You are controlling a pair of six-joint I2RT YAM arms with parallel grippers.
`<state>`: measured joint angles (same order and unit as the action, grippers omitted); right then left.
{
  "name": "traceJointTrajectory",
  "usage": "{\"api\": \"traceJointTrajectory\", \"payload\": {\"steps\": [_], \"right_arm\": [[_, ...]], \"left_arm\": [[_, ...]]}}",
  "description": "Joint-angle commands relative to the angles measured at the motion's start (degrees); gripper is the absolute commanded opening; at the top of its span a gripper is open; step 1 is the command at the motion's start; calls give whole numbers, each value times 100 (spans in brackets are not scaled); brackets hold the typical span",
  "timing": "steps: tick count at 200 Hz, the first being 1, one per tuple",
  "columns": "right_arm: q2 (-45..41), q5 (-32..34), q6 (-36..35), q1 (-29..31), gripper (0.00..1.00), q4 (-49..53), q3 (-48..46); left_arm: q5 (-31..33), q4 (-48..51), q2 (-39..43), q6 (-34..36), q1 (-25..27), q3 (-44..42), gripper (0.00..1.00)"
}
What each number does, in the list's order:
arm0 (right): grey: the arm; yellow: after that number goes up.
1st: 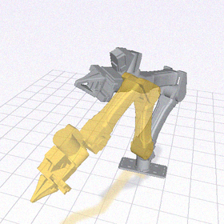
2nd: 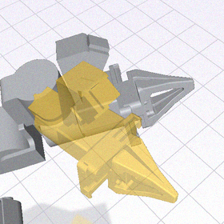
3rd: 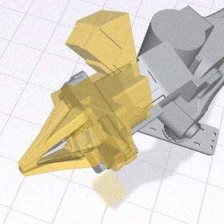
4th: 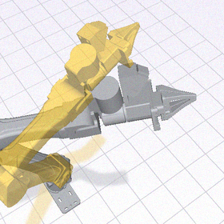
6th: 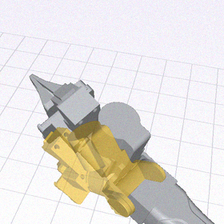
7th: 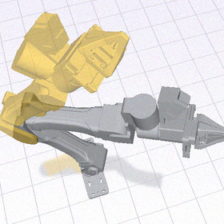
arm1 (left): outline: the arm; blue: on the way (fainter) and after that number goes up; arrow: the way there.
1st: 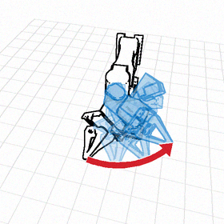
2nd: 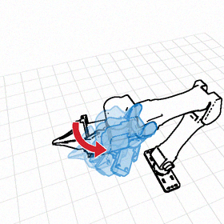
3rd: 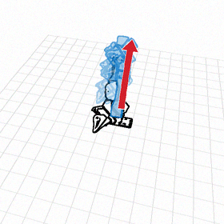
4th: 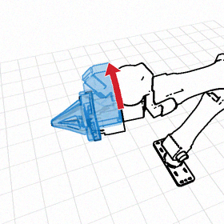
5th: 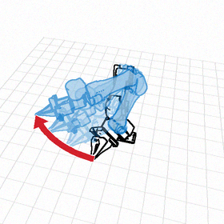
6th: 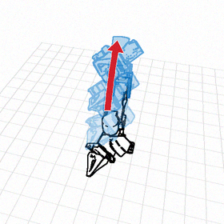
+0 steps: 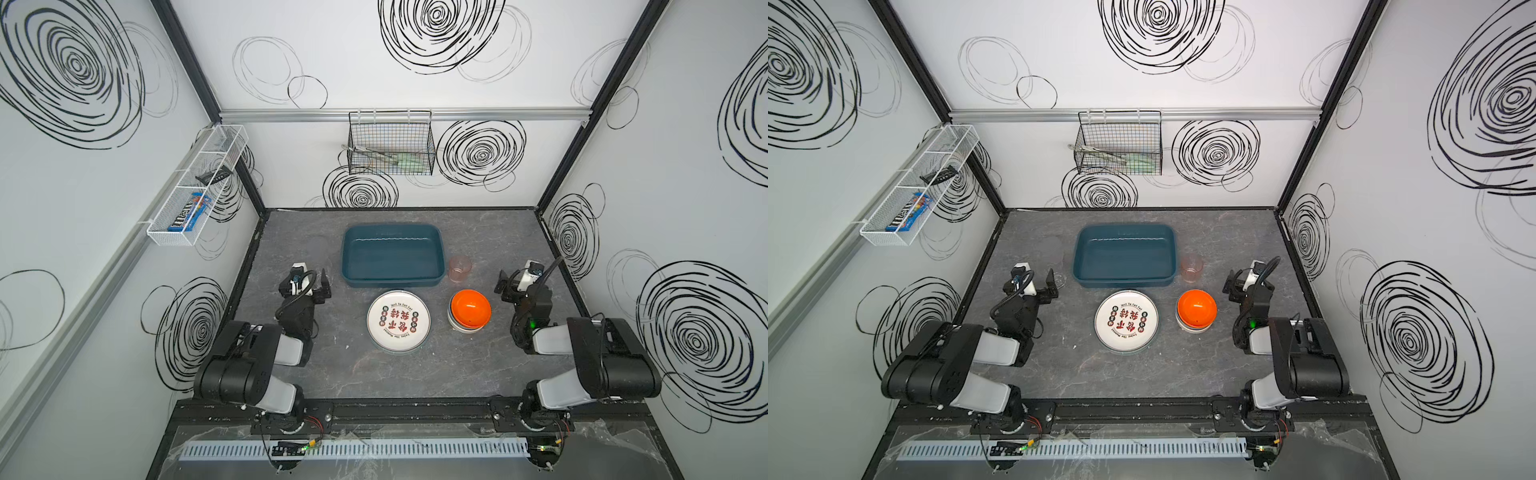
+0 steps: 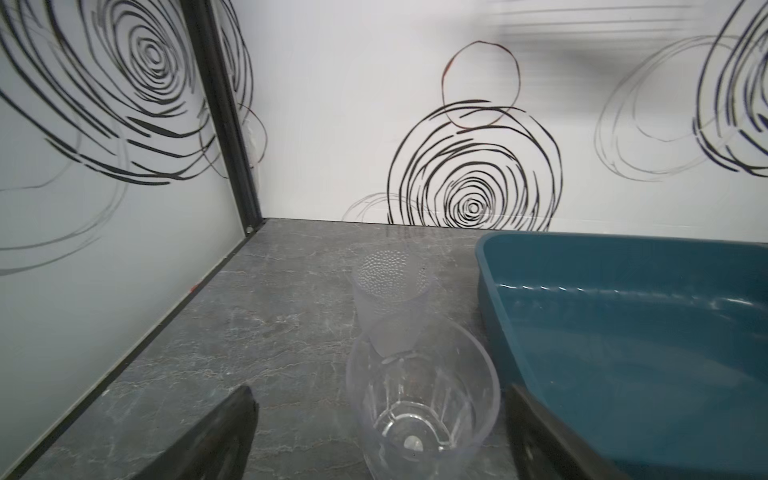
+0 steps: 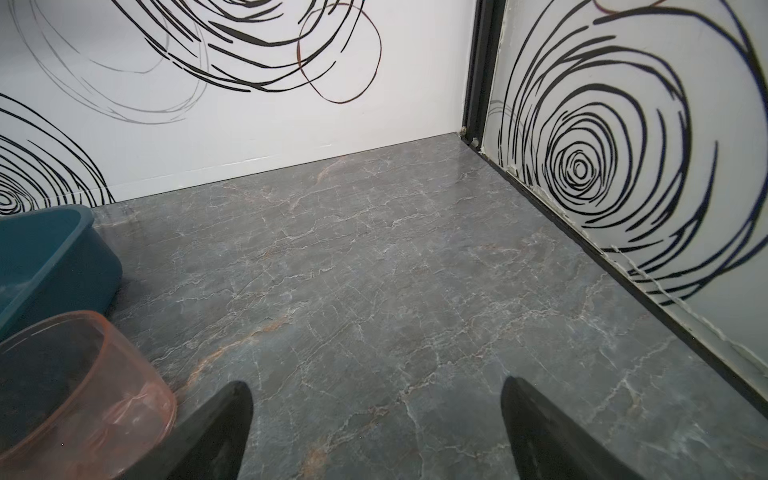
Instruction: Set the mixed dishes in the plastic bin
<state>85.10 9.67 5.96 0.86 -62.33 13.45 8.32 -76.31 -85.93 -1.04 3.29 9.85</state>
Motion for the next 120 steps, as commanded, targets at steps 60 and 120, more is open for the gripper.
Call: {"api": "traceJointTrajectory", "payload": {"steps": [60,120], "right_arm": [[-81,17,-42,19,97,-52,105],[-94,4,-41,13,97,-52,98]], "left_arm": [[-848,-180,24,-1,-205,111,96],[-885,-208,32,-19,-223,96,96]]}}
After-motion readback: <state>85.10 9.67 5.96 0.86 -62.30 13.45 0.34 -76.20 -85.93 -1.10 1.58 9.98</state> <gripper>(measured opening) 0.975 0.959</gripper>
